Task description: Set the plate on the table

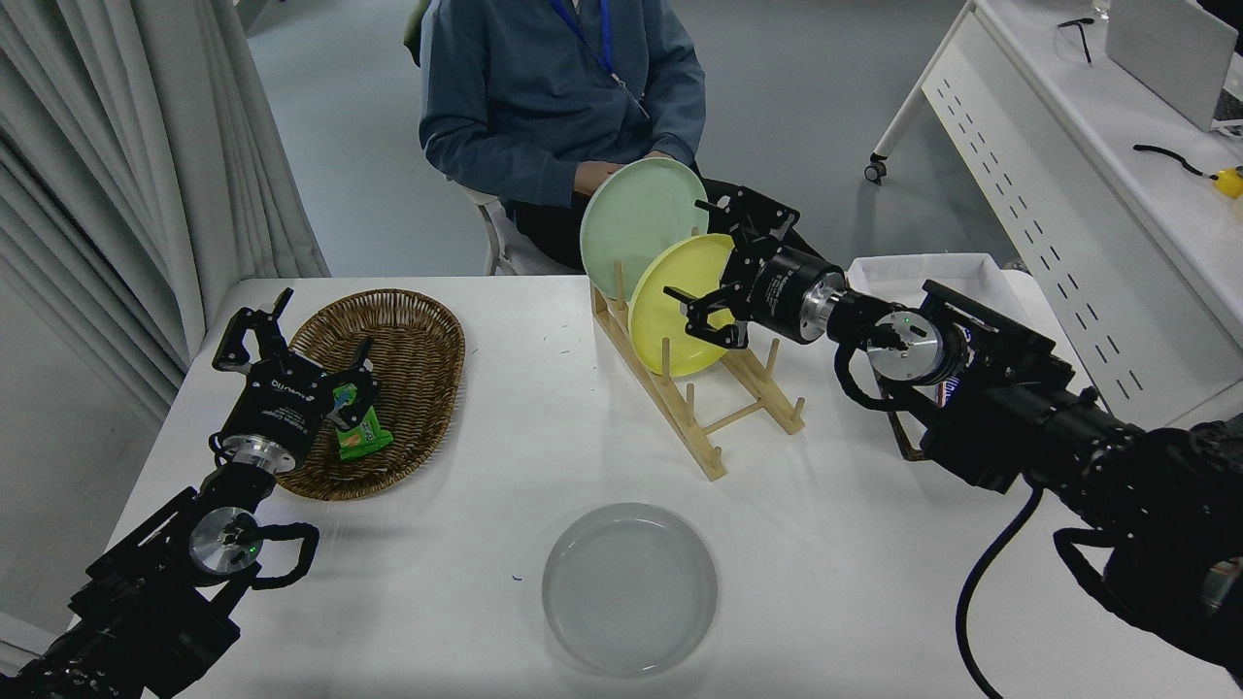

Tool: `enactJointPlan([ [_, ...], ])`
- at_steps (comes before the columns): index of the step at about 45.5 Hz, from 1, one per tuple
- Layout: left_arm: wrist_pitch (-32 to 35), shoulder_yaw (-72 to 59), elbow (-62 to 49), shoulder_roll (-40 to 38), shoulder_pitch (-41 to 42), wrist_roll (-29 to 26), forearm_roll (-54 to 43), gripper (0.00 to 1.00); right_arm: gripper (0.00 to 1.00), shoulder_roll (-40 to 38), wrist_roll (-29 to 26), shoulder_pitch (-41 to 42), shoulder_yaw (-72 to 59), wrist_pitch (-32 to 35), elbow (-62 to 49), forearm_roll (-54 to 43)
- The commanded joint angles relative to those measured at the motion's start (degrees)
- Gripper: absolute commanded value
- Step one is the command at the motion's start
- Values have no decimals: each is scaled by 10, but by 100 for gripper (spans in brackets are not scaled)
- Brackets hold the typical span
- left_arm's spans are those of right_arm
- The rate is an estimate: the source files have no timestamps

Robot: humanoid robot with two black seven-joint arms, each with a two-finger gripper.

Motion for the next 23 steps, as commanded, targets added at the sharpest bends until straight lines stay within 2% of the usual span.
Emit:
enactJointPlan([
  [1,0,0,0,0,0,0,0,100,99,-34,11,-43,50,15,-20,-13],
  [16,0,0,0,0,0,0,0,100,99,-72,13,-113,104,19,-4,-25],
  [23,0,0,1,0,0,0,0,100,99,-81,47,-138,134,32,-4,-32],
])
